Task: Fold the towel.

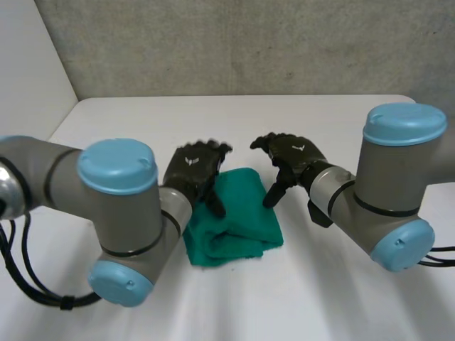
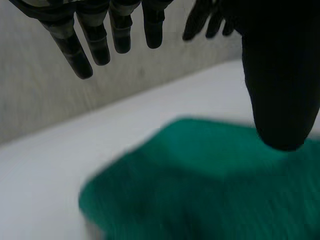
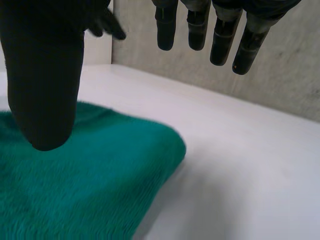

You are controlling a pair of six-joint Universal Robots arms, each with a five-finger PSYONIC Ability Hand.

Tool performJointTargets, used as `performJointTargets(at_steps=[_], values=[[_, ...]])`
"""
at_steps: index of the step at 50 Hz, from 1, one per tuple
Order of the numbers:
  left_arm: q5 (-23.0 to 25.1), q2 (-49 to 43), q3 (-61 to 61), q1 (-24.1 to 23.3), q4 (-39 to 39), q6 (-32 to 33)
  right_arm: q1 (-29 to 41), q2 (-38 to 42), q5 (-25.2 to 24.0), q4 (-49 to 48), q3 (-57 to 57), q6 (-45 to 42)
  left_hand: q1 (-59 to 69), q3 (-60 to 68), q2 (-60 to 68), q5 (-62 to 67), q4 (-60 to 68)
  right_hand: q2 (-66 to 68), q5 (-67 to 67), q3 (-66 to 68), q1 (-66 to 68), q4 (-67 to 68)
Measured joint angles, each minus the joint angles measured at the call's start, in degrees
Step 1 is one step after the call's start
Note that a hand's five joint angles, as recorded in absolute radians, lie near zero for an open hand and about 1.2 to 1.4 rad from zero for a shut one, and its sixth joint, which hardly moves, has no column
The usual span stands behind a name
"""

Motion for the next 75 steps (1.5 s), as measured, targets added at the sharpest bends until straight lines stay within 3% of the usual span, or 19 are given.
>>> performJointTargets(at_steps=[5, 10, 22, 33, 34, 36, 38, 42, 52, 68, 75], values=[[-5.8, -2.5, -1.6, 0.1, -3.6, -0.1, 0.7, 6.4, 0.0, 4.0, -4.1, -2.0, 0.0, 0.0, 0.0, 0.0, 0.0, 0.0, 0.0, 0.0, 0.0, 0.0], [-8.5, -3.3, -4.7, 1.0, -4.5, 0.5, 1.6, 10.3, 0.3, 6.5, -6.7, -5.1, 0.0, 0.0, 0.0, 0.0, 0.0, 0.0, 0.0, 0.0, 0.0, 0.0], [-8.4, -1.6, -8.1, 3.0, -4.3, 3.6, 2.6, 11.1, 2.0, 7.0, -7.3, -10.3, 0.0, 0.0, 0.0, -0.2, 0.0, 0.0, -0.2, 0.0, 0.0, 0.0], [-8.0, 7.7, -3.4, 3.6, -4.2, 4.5, 1.4, -2.8, 6.8, 4.6, -6.5, -10.0, 0.0, 0.0, 0.0, -0.2, 0.0, 0.0, -0.3, 0.0, 0.0, 0.0], [-7.7, 10.5, -1.3, 4.8, -4.7, 4.5, 0.2, -8.2, 11.0, 2.8, -6.1, -10.0, 0.0, 0.0, 0.0, -0.2, 0.0, 0.0, -0.3, 0.0, 0.0, 0.0], [-7.3, 12.7, 0.3, 6.0, -5.2, 4.4, -0.4, -10.1, 12.6, 2.2, -6.0, -10.0, 0.0, 0.0, 0.0, -0.2, 0.0, 0.0, -0.3, 0.0, 0.0, 0.0], [-4.9, 17.1, 3.4, 9.3, -7.7, 4.1, -3.2, -17.1, 18.5, 0.0, -5.4, -10.3, 0.0, 0.0, 0.0, -0.2, 0.0, 0.0, -0.3, 0.0, 0.0, 0.0], [-0.6, 21.7, 6.6, 13.7, -12.1, 2.6, -6.0, -21.2, 20.9, -0.1, -5.0, -11.2, 0.0, 0.0, 0.0, -0.2, 0.0, 0.0, -0.3, 0.0, 0.0, 0.0], [4.2, 27.3, 8.4, 18.7, -17.7, -2.4, -9.2, -22.3, 17.2, 4.2, -5.1, -12.3, 0.0, 0.0, 0.0, -0.2, 0.0, 0.0, -0.3, 0.0, 0.0, 0.0], [4.0, 28.6, 5.5, 18.5, -18.1, -2.3, -9.2, -22.8, 14.4, 4.5, -2.9, -12.7, 0.0, 0.0, 0.0, -0.2, 0.0, 0.0, -0.3, 0.0, 0.0, 0.0], [4.0, 29.6, 3.3, 18.5, -16.1, -2.2, -9.0, -22.8, 9.0, 4.3, -1.5, -12.8, 0.0, 0.0, 0.0, -0.2, 0.0, 0.0, -0.3, 0.0, 0.0, 0.0]])
